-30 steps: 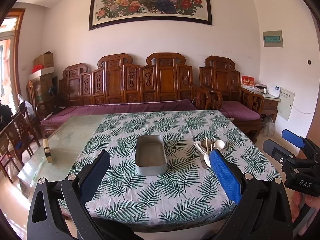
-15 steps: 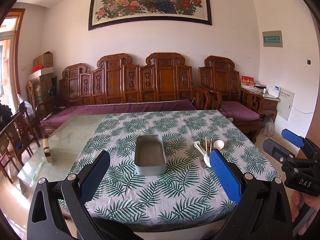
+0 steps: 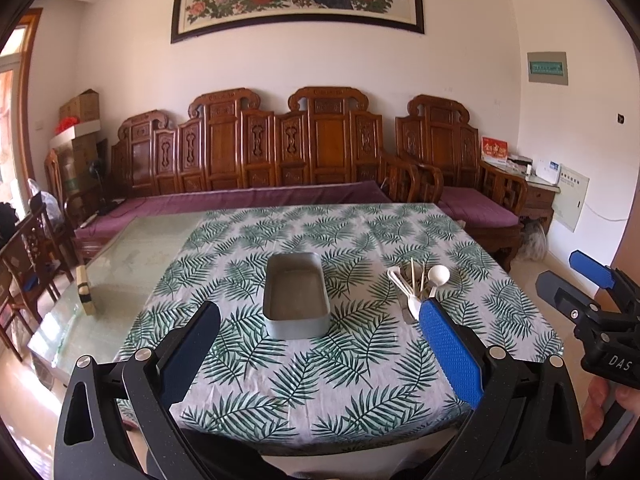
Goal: Organize utensils
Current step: 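Reach the right tool into the utensil bunch and grasp a white plastic spoon while the left tool approaches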
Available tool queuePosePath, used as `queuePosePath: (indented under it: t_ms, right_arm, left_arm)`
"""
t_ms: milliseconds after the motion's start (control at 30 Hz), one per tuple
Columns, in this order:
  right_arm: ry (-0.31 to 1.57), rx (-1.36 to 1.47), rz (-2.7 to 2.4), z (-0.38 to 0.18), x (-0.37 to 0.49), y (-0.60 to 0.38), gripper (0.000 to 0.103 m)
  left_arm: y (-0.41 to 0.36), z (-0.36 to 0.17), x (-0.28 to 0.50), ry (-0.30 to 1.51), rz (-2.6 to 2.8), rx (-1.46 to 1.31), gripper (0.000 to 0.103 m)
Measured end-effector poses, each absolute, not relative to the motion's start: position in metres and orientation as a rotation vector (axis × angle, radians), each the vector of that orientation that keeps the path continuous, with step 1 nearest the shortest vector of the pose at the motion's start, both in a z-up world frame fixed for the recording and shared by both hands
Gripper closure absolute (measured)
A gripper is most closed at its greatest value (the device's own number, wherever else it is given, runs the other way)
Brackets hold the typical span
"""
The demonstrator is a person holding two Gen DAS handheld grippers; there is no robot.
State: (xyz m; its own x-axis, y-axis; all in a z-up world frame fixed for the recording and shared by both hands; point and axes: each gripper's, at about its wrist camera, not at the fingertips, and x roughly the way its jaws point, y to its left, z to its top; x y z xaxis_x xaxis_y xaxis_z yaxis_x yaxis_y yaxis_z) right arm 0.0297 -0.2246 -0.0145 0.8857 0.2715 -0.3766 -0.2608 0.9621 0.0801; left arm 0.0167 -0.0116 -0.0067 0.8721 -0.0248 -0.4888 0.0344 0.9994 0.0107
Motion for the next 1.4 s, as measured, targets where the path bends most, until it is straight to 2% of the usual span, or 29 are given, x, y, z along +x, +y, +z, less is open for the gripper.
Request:
queuePosePath:
  t_ms: [267,433,500,600,867,1067,1200,1400]
  right_arm:
    - [0.422,0.010,0.282,-0.036,0.072,-0.234,0.005]
    - [0.456,0.004,0.259,-0.054,0.115,-0.249,0.014]
    - [0.492,0.003,0.238,-0.066,0.139,-0.258,0.022]
    - [0.533,0.019,0.218,-0.081,0.165,-0.272,0.028]
    - [0.636,0.065,0.195,-0.129,0.228,-0.298,0.036]
    - [0.739,0.073,0.262,-0.172,0.272,-0.294,0.047]
    - [0.809,0.040,0.329,-0.201,0.292,-0.278,0.055]
    - [0.890,0.003,0.441,-0.234,0.315,-0.257,0.061]
  left_arm:
    - [-0.012,-0.028,0.064,0.572,-0.060,0.028,0.006]
    - [-0.015,-0.043,0.102,0.615,-0.099,0.021,0.006]
    - [-0.018,-0.049,0.117,0.632,-0.112,0.015,0.006]
    - [-0.024,-0.062,0.139,0.661,-0.132,0.009,0.006]
    - [-0.044,-0.099,0.183,0.740,-0.201,0.013,0.006]
    - [-0.058,-0.125,0.207,0.789,-0.245,0.018,0.007]
    - [-0.064,-0.141,0.222,0.821,-0.259,0.014,0.012]
    - [-0.074,-0.163,0.233,0.859,-0.270,0.012,0.021]
